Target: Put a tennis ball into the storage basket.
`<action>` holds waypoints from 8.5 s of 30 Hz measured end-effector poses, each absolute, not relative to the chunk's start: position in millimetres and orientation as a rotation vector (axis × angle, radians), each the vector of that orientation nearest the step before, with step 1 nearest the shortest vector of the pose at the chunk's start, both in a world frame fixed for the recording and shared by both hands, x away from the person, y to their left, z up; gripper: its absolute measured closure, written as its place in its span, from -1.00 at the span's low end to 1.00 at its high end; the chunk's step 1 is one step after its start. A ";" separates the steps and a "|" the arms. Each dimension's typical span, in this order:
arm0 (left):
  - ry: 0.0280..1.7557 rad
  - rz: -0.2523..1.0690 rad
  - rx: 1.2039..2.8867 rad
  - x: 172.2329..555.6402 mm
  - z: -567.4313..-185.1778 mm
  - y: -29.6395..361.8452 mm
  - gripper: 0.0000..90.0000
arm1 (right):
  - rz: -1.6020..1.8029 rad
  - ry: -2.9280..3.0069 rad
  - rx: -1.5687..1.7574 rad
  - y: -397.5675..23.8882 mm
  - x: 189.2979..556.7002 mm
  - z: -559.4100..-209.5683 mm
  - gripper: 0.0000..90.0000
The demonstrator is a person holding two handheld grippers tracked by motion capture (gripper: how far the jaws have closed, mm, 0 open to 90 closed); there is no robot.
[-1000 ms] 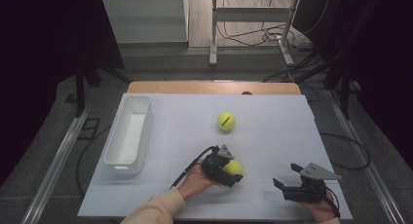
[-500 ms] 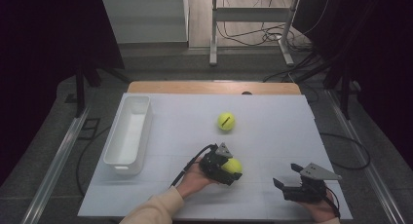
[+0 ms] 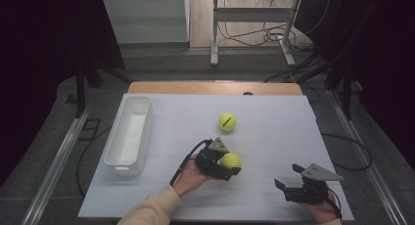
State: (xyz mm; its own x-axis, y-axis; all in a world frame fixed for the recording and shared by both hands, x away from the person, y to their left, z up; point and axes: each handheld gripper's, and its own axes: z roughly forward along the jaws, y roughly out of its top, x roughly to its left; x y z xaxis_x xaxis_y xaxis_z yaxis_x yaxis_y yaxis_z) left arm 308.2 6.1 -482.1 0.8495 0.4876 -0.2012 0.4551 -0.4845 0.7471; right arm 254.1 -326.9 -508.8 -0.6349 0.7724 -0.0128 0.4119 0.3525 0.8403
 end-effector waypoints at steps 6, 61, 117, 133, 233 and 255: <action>0.673 0.066 2.126 308.3 -472.1 13.3 -0.43 | 1.196 2.212 1.035 -326.9 254.0 -508.7 -0.73; 0.739 0.181 1.974 313.2 -425.9 72.3 -0.43 | 1.199 2.212 1.035 -326.6 253.7 -508.1 -0.73; 0.885 0.321 1.853 321.4 -410.2 144.1 -0.43 | 1.194 2.210 1.035 -327.0 253.7 -508.3 -0.73; 0.965 0.366 1.791 331.1 -397.5 173.9 -0.43 | 1.204 2.209 1.024 -325.3 254.1 -507.7 -0.73; 1.389 0.539 1.762 392.3 -415.1 270.5 -0.43 | 1.190 2.203 1.030 -325.3 255.0 -508.0 -0.72; 1.485 0.499 1.816 409.7 -436.1 278.0 -0.43 | 1.189 2.204 1.034 -325.3 255.2 -508.3 -0.72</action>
State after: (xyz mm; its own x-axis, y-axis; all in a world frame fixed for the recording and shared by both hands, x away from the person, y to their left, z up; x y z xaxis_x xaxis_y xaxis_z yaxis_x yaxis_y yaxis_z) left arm 409.7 278.0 -436.1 0.2591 0.9548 -0.1455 0.6733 -0.0706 0.7360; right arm 255.2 -325.3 -508.3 -0.6300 0.7763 -0.0219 0.4081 0.3549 0.8412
